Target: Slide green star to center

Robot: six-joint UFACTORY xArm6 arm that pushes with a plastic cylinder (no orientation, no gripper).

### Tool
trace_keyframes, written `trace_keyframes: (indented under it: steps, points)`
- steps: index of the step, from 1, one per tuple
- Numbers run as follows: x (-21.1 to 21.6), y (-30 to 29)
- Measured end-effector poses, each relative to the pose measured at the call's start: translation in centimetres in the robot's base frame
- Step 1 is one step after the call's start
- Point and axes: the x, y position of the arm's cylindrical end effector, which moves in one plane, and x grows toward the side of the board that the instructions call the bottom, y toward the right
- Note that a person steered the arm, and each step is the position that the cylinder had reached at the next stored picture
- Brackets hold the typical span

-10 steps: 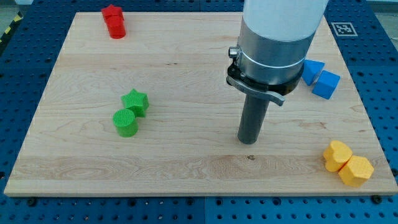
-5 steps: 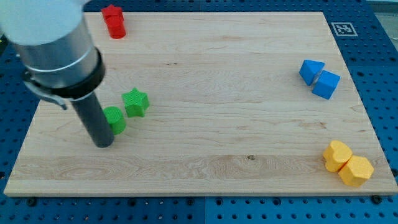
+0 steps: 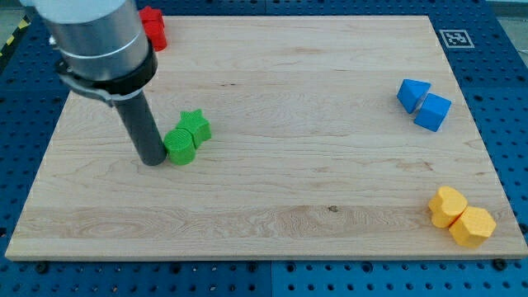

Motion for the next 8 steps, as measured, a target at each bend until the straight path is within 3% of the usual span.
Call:
trace_keyframes:
  steps: [2, 4, 8]
  points:
    - [-2.2, 1.5]
    - [-3.1, 6.6]
    - [-9.9, 8.6]
